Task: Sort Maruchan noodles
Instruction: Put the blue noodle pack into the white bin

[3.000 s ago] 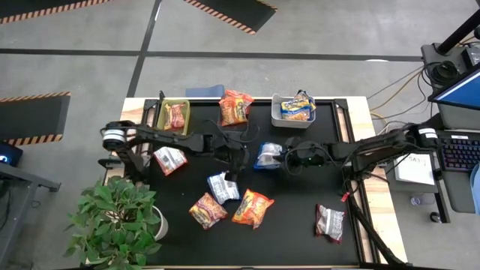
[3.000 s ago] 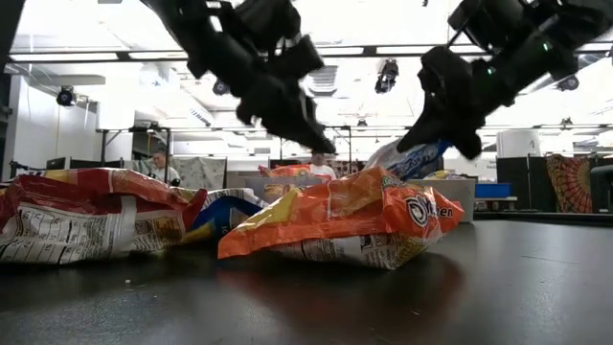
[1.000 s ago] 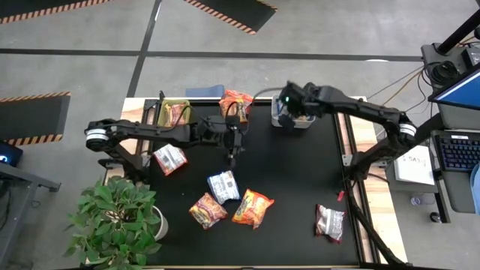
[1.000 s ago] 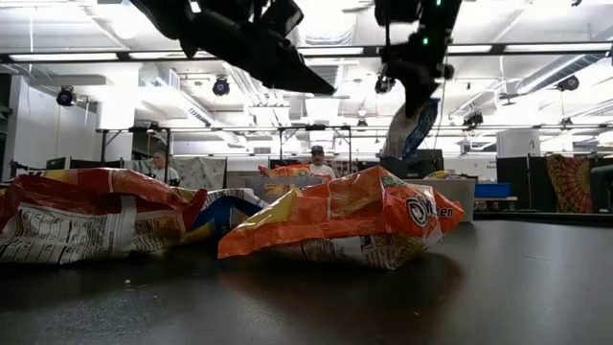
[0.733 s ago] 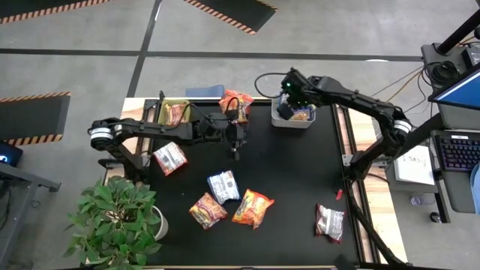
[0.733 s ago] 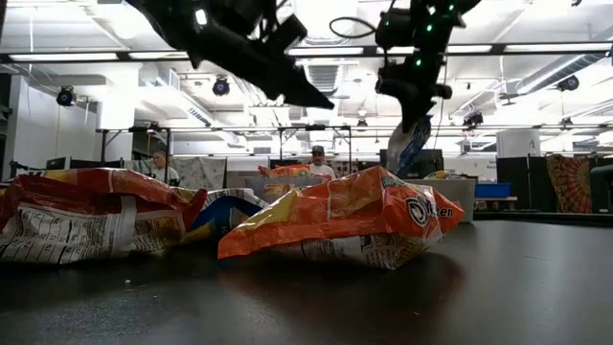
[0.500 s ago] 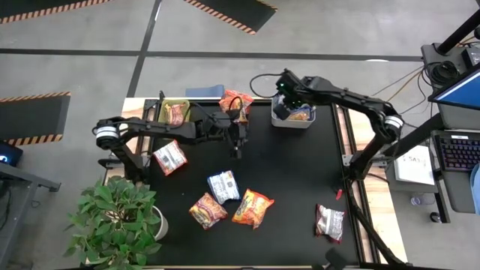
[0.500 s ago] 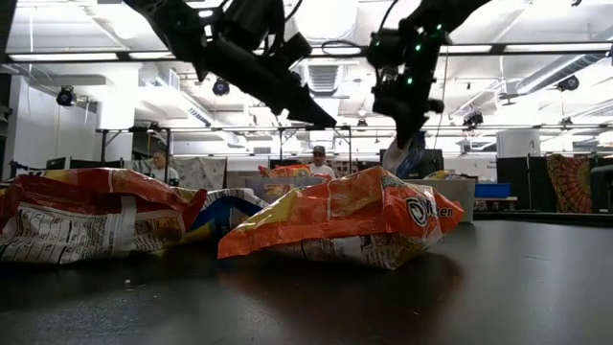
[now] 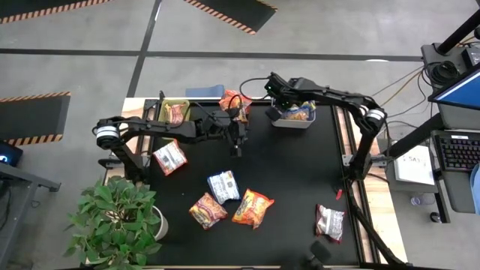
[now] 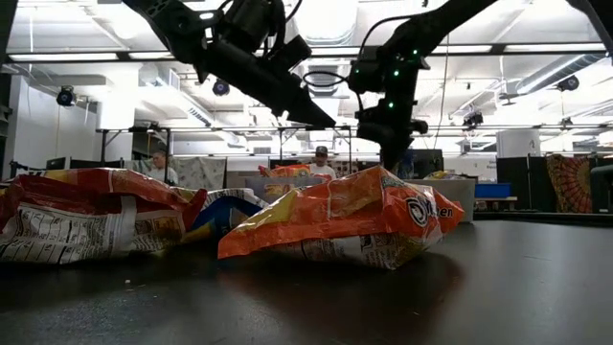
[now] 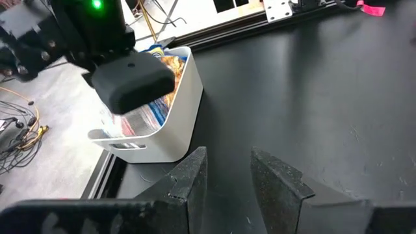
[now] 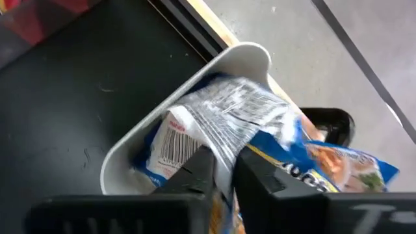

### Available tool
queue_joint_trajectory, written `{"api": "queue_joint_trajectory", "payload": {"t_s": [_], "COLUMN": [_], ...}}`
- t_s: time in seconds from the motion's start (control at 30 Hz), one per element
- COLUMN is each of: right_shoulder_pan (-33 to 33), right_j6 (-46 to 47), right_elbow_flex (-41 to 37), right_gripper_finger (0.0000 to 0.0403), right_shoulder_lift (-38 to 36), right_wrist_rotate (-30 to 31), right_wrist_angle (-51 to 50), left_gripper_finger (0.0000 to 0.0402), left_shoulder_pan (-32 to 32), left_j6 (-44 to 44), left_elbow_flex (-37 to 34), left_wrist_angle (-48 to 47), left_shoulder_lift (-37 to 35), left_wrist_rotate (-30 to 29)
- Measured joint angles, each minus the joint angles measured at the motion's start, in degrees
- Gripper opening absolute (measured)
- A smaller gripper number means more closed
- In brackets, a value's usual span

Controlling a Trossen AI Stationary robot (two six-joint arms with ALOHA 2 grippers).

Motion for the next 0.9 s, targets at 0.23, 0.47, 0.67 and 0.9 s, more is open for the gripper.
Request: {"api": "queue_joint_trajectory", "payload": {"t_s": [0.23, 0.47, 0.67, 0.9], "right_shoulder_pan": [0.0, 0.5, 0.5, 0.5], "right_j6": [0.0, 0.9, 1.5, 1.1], "right_elbow_flex": [-0.1, -0.8, -1.2, -1.3], "right_gripper_finger": [0.0108, 0.0132, 0.0107, 0.0073], "right_shoulder_lift": [0.3, 0.6, 2.4, 2.4], "right_wrist_rotate": [-3.0, -10.7, -10.7, -10.3], "right_wrist_angle": [2.7, 10.4, 14.5, 12.7], "left_gripper_finger": [0.0102, 0.0102, 0.0102, 0.0102], "left_shoulder_pan": [0.0, 0.0, 0.0, -0.1], "left_j6": [0.0, 0.0, -1.2, -2.2], "left_elbow_flex": [0.0, 0.0, 0.0, 0.0], "left_wrist_angle": [-0.2, -0.1, -0.1, -0.5], "left_shoulder_lift": [0.0, 0.0, 0.0, 0.0], "left_wrist_rotate": [0.0, 0.0, 0.1, 0.1]}}
